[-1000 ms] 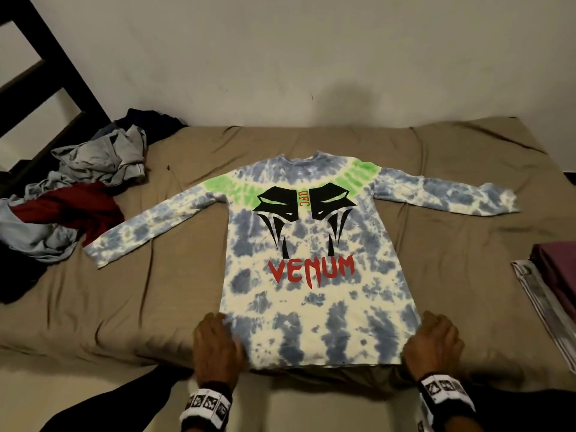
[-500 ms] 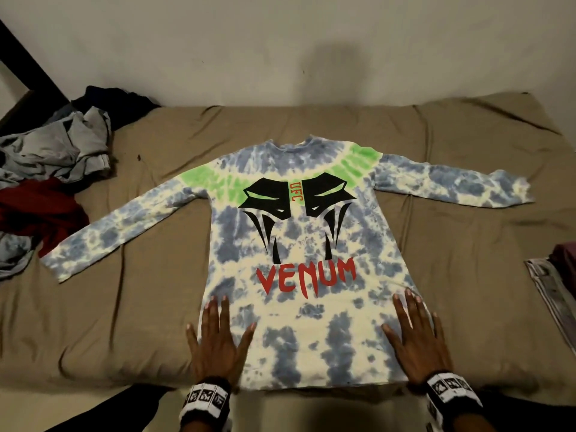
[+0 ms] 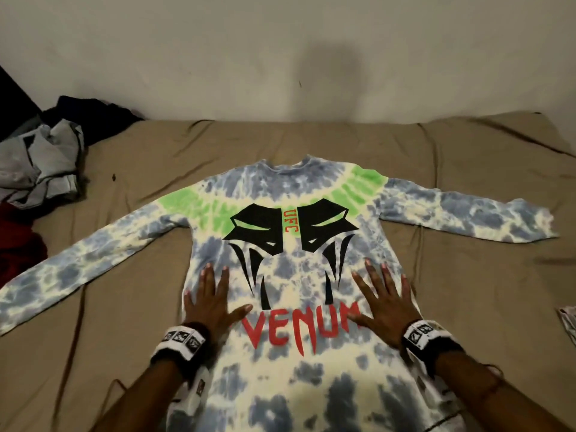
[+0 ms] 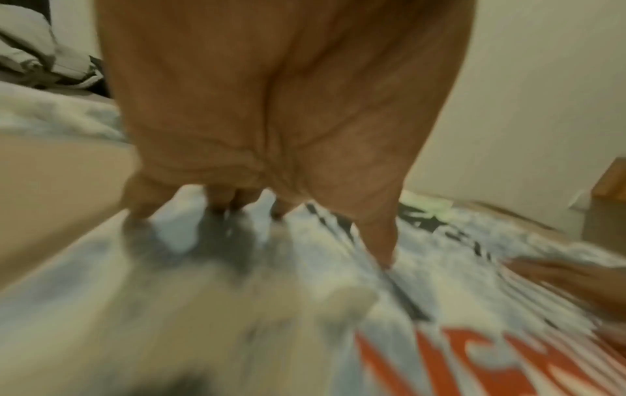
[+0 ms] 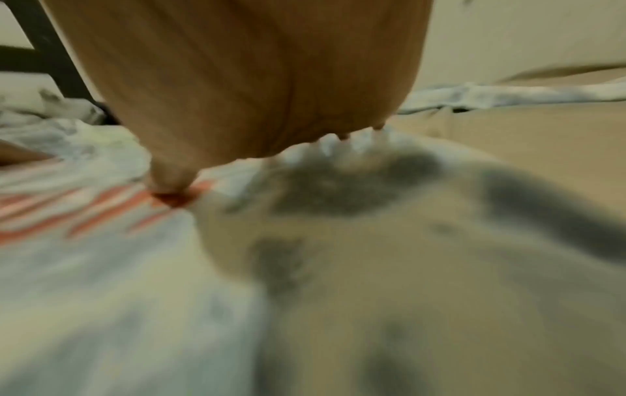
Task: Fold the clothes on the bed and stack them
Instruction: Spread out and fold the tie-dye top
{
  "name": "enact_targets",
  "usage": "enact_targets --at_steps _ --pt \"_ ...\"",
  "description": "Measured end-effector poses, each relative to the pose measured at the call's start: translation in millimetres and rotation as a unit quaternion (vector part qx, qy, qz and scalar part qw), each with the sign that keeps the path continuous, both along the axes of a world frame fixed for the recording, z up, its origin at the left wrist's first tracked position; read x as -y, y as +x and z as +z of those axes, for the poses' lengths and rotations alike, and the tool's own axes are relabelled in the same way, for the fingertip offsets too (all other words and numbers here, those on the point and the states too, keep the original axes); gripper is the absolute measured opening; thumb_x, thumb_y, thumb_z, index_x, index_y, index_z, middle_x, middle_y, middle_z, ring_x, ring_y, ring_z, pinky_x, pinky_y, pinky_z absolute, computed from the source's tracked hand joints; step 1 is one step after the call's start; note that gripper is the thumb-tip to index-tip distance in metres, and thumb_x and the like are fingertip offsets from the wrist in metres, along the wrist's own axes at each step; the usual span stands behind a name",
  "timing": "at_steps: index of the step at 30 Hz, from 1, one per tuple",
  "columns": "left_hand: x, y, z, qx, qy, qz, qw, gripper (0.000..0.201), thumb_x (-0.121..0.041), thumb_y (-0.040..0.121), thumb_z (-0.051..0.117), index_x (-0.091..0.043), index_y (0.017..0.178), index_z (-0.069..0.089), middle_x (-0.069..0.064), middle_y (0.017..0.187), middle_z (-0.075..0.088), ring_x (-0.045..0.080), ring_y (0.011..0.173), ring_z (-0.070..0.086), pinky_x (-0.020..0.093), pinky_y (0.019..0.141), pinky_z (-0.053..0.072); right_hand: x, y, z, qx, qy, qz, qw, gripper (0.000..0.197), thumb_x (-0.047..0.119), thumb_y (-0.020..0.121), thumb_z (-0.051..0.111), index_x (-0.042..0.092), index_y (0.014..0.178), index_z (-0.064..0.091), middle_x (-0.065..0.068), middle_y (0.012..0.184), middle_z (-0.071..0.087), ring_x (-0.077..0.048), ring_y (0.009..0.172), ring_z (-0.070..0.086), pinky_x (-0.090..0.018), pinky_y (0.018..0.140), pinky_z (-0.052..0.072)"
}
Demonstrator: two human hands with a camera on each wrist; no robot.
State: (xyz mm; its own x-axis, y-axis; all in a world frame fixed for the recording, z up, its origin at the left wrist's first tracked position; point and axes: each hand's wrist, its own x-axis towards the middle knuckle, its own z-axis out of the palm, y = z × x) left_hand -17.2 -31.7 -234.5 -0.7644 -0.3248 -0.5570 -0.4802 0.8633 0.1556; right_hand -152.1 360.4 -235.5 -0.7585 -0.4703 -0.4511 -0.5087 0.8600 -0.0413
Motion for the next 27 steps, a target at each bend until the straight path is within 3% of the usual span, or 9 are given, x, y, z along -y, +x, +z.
enact_targets --at_steps 2,4,5,9,11,17,21,24,27 --pt "11.1 -24.9 18.4 0.052 0.027 -0.004 0.998 0.129 -0.096 0.071 0.040 -0.018 0.163 -0.005 0.017 0.168 -0.016 0.033 0.157 -0.003 0.062 0.121 0.019 14.1 -15.4 8.6 0.021 0.023 0.017 0.999 0.101 0.094 0.080 0.013 0.037 0.155 -0.025 -0.006 0.161 -0.035 -0.037 0.152 -0.020 -0.064 0.118 -0.003" --pt "7.8 -56.3 41.0 0.041 0.017 0.000 0.999 0.132 -0.097 0.062 0.044 -0.007 0.155 0.021 0.026 0.159 0.029 0.039 0.143 0.038 0.052 0.112 0.040 40.0 -27.6 19.2 -0.002 -0.001 0.016 1.000 0.102 0.092 0.082 0.016 0.033 0.158 -0.016 -0.015 0.166 -0.017 -0.040 0.154 -0.005 -0.061 0.119 0.002" --pt "1.0 -73.5 48.5 0.018 -0.008 -0.020 1.000 0.129 -0.097 0.062 0.046 -0.008 0.153 0.025 0.025 0.154 0.038 0.040 0.138 0.044 0.051 0.110 0.042 54.8 -35.3 22.5 -0.022 -0.017 0.023 0.999 0.102 0.092 0.082 0.017 0.031 0.159 -0.012 -0.017 0.167 -0.013 -0.039 0.154 -0.003 -0.060 0.119 0.004" --pt "-21.0 -132.5 41.0 0.003 -0.025 -0.156 0.987 0.134 -0.094 0.063 0.056 -0.041 0.155 -0.025 0.011 0.164 -0.030 0.040 0.153 -0.020 0.076 0.115 0.011 114.9 -74.9 10.3 -0.054 -0.045 0.079 0.994 0.101 0.092 0.082 0.012 0.032 0.156 -0.022 -0.009 0.162 -0.033 -0.032 0.151 -0.025 -0.062 0.120 -0.007" --pt "5.0 -140.4 21.3 0.020 -0.045 -0.174 0.983 0.133 -0.104 0.053 0.043 -0.050 0.147 -0.034 0.002 0.159 -0.042 0.037 0.149 -0.030 0.082 0.110 0.003 114.4 -102.2 -3.2 -0.050 -0.019 0.090 0.995 0.103 0.096 0.076 0.007 0.038 0.154 -0.025 -0.006 0.160 -0.037 -0.032 0.151 -0.027 -0.064 0.119 -0.009" --pt "99.0 -137.3 20.8 0.053 -0.088 -0.044 0.994 0.142 -0.113 0.033 0.004 -0.043 0.152 -0.031 0.007 0.157 -0.044 0.037 0.149 -0.030 0.073 0.117 -0.005 50.3 -179.6 5.1 -0.045 0.037 0.001 0.998 0.109 0.099 0.068 -0.001 0.036 0.154 -0.026 -0.006 0.157 -0.043 -0.030 0.147 -0.034 -0.057 0.120 -0.014" --pt "49.0 -191.2 35.7 0.043 -0.118 -0.025 0.992 0.143 -0.109 0.050 0.024 -0.027 0.159 -0.019 0.018 0.165 -0.026 0.047 0.152 -0.016 0.078 0.108 -0.011 104.2 -198.5 20.8 -0.086 -0.015 0.040 0.995 0.117 0.098 0.070 0.007 0.026 0.159 -0.016 -0.009 0.162 -0.032 -0.031 0.150 -0.029 -0.060 0.121 -0.010" --pt "15.7 -231.8 25.6 -0.015 -0.032 -0.137 0.990 0.136 -0.103 0.052 0.046 -0.046 0.154 -0.023 0.004 0.163 -0.035 0.042 0.149 -0.028 0.081 0.107 -0.003 152.2 -214.1 15.6 -0.029 -0.027 0.095 0.995 0.123 0.104 0.060 0.021 0.038 0.155 -0.022 -0.001 0.161 -0.036 -0.032 0.148 -0.033 -0.070 0.116 -0.007" --pt "40.8 -263.5 6.2 -0.007 -0.017 -0.129 0.991 0.143 -0.103 0.044 0.056 -0.054 0.149 -0.028 -0.004 0.157 -0.042 0.042 0.144 -0.036 0.085 0.107 -0.004 152.2 -254.8 2.4 0.024 0.005 0.055 0.998 0.136 0.110 0.040 0.029 0.050 0.148 -0.029 0.009 0.157 -0.041 -0.032 0.147 -0.035 -0.078 0.107 -0.010"
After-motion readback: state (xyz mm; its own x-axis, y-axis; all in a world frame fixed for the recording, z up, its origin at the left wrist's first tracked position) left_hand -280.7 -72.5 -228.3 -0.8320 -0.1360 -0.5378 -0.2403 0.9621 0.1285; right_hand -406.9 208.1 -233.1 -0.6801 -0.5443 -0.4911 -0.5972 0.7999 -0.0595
